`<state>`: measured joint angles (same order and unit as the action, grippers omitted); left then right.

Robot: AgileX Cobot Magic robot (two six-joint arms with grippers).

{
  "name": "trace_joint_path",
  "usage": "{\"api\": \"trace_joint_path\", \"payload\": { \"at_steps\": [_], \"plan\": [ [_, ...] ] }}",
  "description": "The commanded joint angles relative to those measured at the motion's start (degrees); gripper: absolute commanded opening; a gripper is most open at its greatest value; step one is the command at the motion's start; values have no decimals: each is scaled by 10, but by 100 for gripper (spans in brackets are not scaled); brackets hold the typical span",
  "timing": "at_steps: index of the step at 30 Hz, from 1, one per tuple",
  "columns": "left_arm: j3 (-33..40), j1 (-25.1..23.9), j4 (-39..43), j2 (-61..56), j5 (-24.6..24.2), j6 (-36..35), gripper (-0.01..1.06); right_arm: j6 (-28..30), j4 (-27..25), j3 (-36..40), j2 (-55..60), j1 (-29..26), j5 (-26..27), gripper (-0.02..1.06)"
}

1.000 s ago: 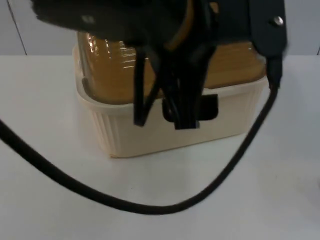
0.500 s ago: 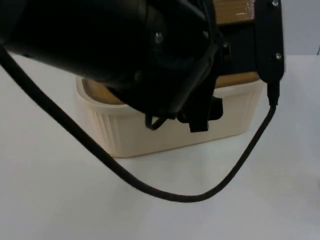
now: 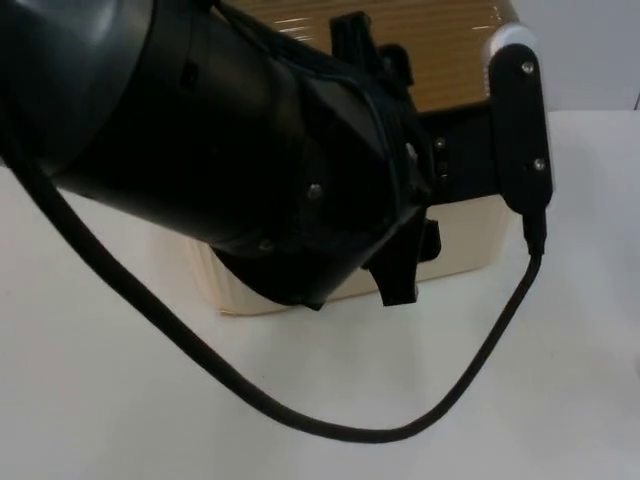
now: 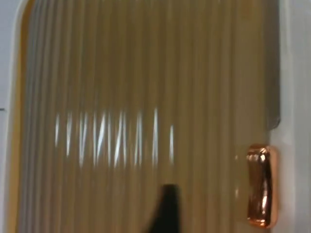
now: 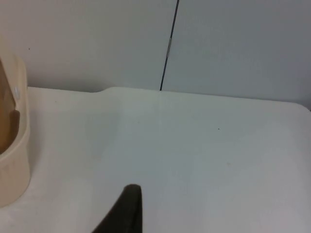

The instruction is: Open the box lid with the left hand, place the block into the box with the right hand, then close the box lid with the left hand.

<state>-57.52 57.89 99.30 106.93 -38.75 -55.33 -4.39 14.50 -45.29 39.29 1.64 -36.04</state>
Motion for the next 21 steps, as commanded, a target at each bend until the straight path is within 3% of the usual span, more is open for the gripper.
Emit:
{"api": "trace_joint_path", "payload": {
  "at_steps": [1, 2, 5, 10, 13, 21],
  "plan": [
    [2, 1, 7, 0, 6, -11, 63, -1, 3, -5, -2, 4, 9, 105],
    [2, 0, 7, 0, 10, -11, 47, -1, 3, -5, -2, 4, 9, 105],
    [2, 0, 7, 0, 15, -11, 22, -1, 3, -5, -2, 4, 9, 105],
    [2, 0, 7, 0, 21, -35, 2, -1, 3, -5, -2, 4, 9, 105],
    [2, 0, 7, 0, 25, -39, 0, -1, 3, -5, -2, 4, 9, 105],
    [1, 0, 7, 0, 96, -39, 0, -1, 3, -5, -2, 4, 13, 105]
  ]
}}
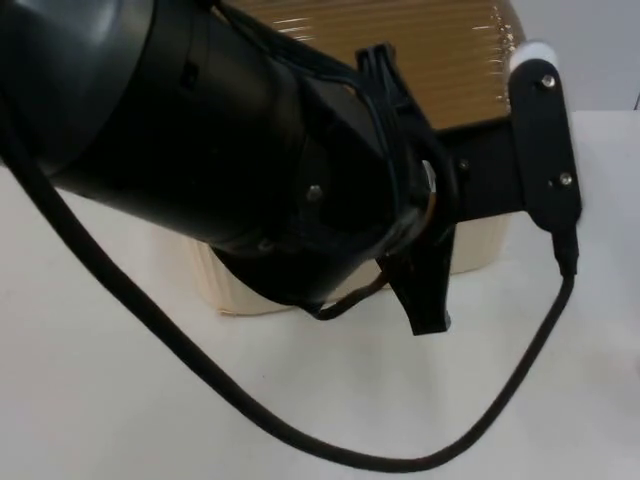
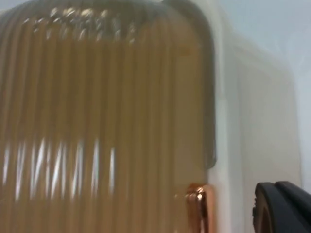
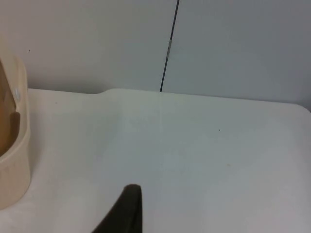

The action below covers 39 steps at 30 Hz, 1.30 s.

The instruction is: Open the box lid with the left hand, place the block into the box with the right hand, then close the box lid with the left hand.

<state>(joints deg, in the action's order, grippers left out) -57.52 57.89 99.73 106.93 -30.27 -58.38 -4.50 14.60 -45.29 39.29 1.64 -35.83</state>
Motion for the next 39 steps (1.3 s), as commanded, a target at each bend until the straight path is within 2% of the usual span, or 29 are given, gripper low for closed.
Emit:
{"api": "trace_joint_path", "payload": {
  "at_steps": [1, 3, 5, 10, 17, 26, 39],
  "plan": [
    [1, 0, 2, 0, 11, -8, 0, 1, 2, -5, -2, 4, 11, 105],
    [-1, -8, 2, 0, 18, -8, 0, 1, 2, -5, -2, 4, 11, 105],
    [-6, -31, 2, 0, 49, -2, 0, 1, 2, -5, -2, 4, 11, 105],
    [-14, -58, 2, 0, 60, 4, 0, 0, 2, -5, -2, 4, 12, 105],
    [-15, -60, 2, 0, 86, 26, 0, -5, 2, -5, -2, 4, 17, 105],
    [-15, -60, 2, 36, 81, 76, 0, -5, 2, -5, -2, 4, 17, 105],
    [-22, -60, 2, 33, 42, 86, 0, -5, 5, -5, -2, 4, 13, 105]
  ]
}}
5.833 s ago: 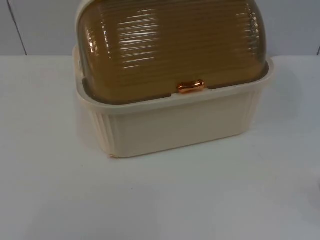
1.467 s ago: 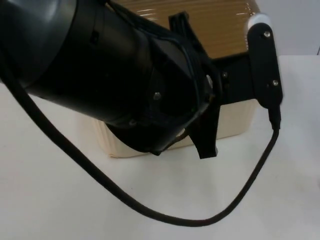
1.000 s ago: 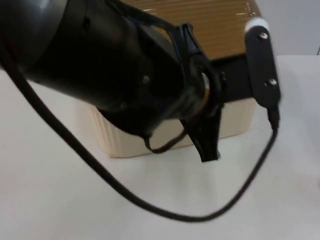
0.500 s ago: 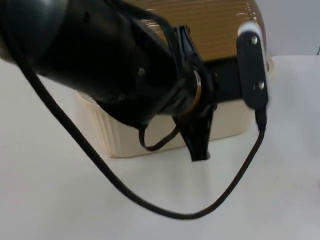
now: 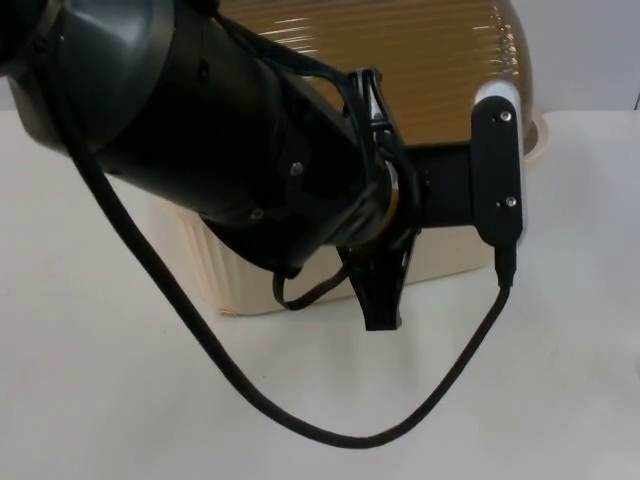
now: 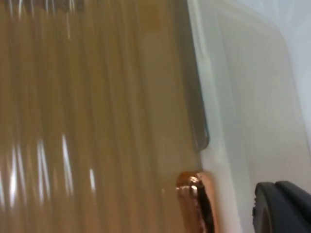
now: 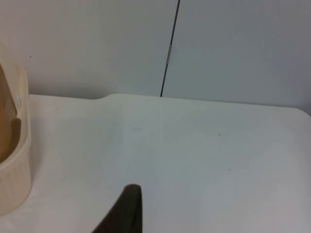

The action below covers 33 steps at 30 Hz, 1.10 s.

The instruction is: Open the box lid with the left hand, place the block into the box with the right hand, then close the box lid with the left hand.

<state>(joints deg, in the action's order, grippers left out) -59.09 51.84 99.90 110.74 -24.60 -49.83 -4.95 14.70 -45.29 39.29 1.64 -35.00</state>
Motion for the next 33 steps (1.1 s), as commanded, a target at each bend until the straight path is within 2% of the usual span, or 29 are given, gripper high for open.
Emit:
{"api": "trace_joint_path", "payload": {
  "at_steps": [1, 18, 33],
  "plan": [
    [-11, 1, 1, -5, -22, 0, 0, 0, 4, -5, -2, 4, 5, 105],
    [-23, -13, 1, -5, -19, 12, 0, 0, 4, -5, -2, 4, 5, 105],
    [-23, -13, 1, -5, -74, 31, 0, -3, 4, -5, -2, 4, 5, 105]
  ]
}}
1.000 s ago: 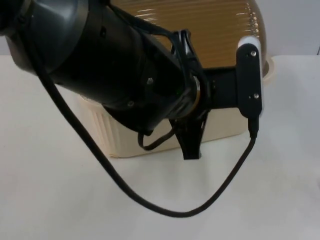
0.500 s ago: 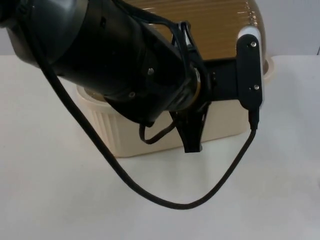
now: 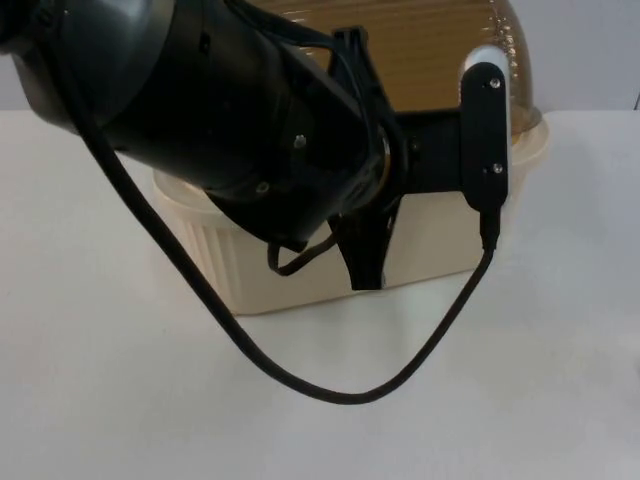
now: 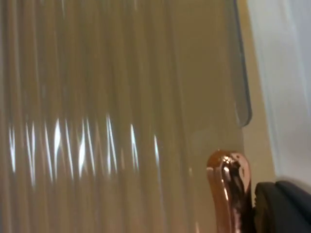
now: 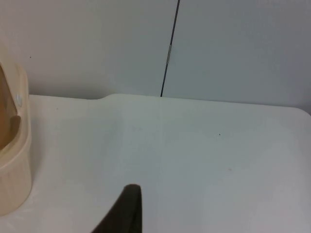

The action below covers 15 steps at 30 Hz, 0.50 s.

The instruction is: Open the box lid with the left hand, place the block into the box with the right hand, then close the box lid with the left hand.

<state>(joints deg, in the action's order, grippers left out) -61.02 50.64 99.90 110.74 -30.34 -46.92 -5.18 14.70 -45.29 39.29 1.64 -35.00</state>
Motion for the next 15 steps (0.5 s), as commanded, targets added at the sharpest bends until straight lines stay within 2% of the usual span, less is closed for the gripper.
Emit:
{"api": "trace_joint_path", "payload": {
  "at_steps": [1, 7, 15],
  "plan": [
    [-3, -1, 1, -5, -23, 2, 0, 0, 4, -5, -2, 4, 5, 105],
    [-17, -1, 1, -5, -60, 16, 0, 0, 4, -5, -2, 4, 5, 105],
    [-39, -14, 1, -5, -69, 22, 0, 0, 4, -5, -2, 4, 5, 105]
  ]
}}
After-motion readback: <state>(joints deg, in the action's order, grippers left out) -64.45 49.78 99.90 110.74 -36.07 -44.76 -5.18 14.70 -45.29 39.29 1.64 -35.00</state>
